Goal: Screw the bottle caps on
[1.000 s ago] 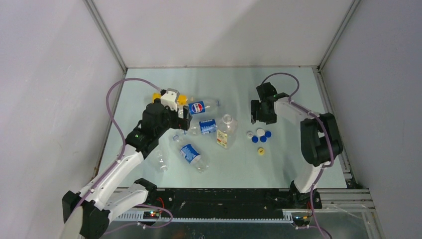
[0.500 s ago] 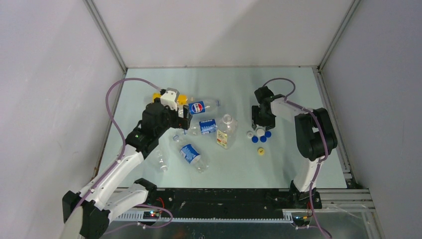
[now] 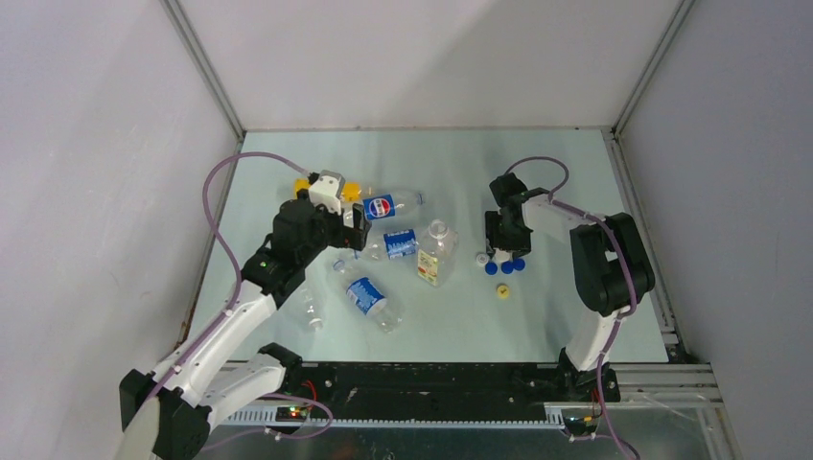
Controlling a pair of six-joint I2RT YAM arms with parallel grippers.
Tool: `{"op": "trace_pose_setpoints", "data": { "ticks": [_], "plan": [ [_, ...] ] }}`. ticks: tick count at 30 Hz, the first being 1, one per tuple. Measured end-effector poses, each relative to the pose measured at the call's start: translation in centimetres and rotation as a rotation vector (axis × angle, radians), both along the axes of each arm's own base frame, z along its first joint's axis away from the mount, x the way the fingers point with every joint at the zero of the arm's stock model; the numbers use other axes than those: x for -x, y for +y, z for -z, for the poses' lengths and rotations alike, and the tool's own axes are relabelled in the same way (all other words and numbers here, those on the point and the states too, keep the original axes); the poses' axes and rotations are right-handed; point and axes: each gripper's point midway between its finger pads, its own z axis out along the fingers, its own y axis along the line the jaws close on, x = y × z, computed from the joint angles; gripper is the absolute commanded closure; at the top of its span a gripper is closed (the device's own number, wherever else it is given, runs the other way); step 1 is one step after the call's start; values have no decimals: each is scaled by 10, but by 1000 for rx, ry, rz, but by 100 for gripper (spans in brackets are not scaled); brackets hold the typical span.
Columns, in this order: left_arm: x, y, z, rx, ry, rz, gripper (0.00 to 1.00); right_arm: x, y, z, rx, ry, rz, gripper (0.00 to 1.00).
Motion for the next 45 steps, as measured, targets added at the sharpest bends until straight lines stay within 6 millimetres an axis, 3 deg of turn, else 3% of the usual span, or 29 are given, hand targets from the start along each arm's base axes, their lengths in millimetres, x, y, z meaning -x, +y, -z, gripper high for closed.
{"op": "trace_pose_setpoints", "data": {
  "ticks": [29,33,39,45],
  "plan": [
    [3,-12,-5,31,-9,67,0,-3,2,0,-12,-17,-3,50],
    [4,-14,-6,36,-11,78,0,-3,1,-1,-14,-18,-1,58],
    [6,-20,1,51,-11,106,0,-1,2,-5,-27,-20,-11,79],
    [11,-23,17,47,13,134,0,3,4,-34,-42,-67,-41,91]
  ]
}}
